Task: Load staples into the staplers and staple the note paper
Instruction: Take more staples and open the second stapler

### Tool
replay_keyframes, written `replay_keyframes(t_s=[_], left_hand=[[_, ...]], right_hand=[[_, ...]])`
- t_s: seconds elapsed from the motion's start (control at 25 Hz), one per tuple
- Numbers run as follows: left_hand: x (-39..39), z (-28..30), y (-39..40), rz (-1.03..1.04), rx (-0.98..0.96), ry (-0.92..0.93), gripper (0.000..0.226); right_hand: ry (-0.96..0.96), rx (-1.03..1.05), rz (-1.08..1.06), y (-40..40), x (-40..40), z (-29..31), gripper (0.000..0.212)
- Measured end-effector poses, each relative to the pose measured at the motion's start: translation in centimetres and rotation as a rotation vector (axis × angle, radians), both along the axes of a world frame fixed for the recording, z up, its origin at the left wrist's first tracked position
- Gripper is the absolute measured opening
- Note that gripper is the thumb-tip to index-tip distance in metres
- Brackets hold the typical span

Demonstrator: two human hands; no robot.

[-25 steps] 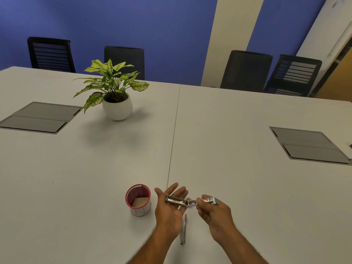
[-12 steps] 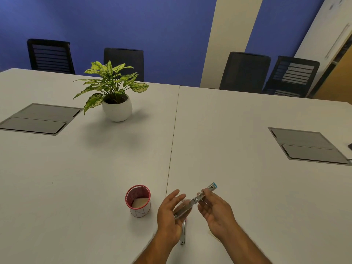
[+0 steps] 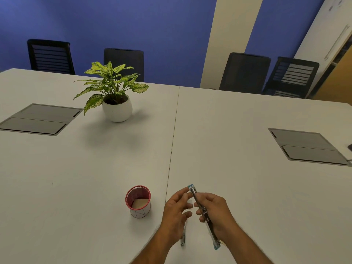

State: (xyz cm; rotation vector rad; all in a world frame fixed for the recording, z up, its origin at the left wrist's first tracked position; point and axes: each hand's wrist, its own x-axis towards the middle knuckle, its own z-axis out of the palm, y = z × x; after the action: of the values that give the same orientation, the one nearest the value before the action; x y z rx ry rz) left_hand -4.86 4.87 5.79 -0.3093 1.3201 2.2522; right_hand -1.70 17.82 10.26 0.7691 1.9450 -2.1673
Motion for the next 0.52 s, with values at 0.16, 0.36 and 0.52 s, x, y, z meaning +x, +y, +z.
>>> replay_keyframes(t_s=[0.16, 0.36, 0.52], left_hand=[[-0.4, -0.1, -0.1, 0.02, 0.061, 0.027, 0.025], [-0.3, -0.2, -0.1, 0.061, 0.055, 0.042, 0.023], [-0.2, -0.3, 0.0, 0.083, 0.015, 0.051, 0.021]], right_hand=[[0.057, 0.148, 0.056, -0.2, 0.5, 0.0, 0.023], [0.18, 0.371, 0.18, -0.1, 1.3, 0.0, 0.035], [0.285, 0.601, 0.344, 0.3, 1.4, 0.0, 0.047]])
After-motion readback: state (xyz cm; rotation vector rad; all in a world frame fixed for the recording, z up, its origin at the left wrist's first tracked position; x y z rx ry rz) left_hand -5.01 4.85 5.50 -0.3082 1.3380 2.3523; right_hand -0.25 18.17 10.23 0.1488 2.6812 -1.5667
